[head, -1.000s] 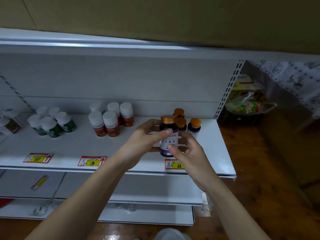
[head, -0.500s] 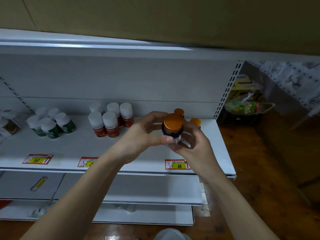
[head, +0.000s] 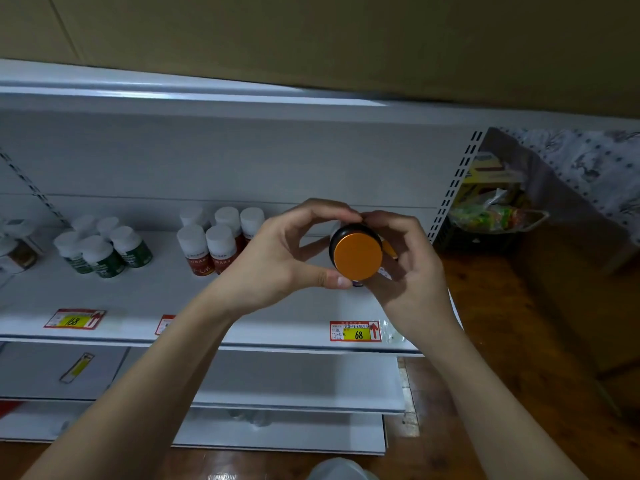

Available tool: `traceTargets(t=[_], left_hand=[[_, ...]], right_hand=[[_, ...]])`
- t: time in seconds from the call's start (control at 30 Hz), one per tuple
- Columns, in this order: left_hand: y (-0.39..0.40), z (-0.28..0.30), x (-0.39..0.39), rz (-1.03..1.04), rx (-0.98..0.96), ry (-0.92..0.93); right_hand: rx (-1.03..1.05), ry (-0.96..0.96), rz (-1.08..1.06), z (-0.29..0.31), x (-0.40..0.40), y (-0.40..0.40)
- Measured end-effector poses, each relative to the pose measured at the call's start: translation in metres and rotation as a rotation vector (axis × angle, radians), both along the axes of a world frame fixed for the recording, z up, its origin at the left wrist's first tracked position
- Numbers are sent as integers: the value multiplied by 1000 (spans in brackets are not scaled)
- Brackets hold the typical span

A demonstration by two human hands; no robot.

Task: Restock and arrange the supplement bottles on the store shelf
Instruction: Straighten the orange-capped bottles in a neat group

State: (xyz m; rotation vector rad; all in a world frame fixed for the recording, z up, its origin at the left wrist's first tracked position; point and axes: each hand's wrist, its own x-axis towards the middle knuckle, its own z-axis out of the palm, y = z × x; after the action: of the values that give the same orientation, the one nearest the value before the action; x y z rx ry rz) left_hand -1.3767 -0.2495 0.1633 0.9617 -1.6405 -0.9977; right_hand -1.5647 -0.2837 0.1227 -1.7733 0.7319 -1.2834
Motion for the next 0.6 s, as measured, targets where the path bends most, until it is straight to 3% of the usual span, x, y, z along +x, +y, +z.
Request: traceTargets(t=[0.23, 0.37, 0.6], left_hand=[[0, -4, -3, 11, 43, 28], [-2, -3, -5, -4, 191, 65], [-11, 1, -7, 195, 358, -32]], right_hand=[[92, 24, -15, -4, -1, 2], [233, 26, 38, 1, -2, 3], [384, 81, 115, 12, 0, 5]])
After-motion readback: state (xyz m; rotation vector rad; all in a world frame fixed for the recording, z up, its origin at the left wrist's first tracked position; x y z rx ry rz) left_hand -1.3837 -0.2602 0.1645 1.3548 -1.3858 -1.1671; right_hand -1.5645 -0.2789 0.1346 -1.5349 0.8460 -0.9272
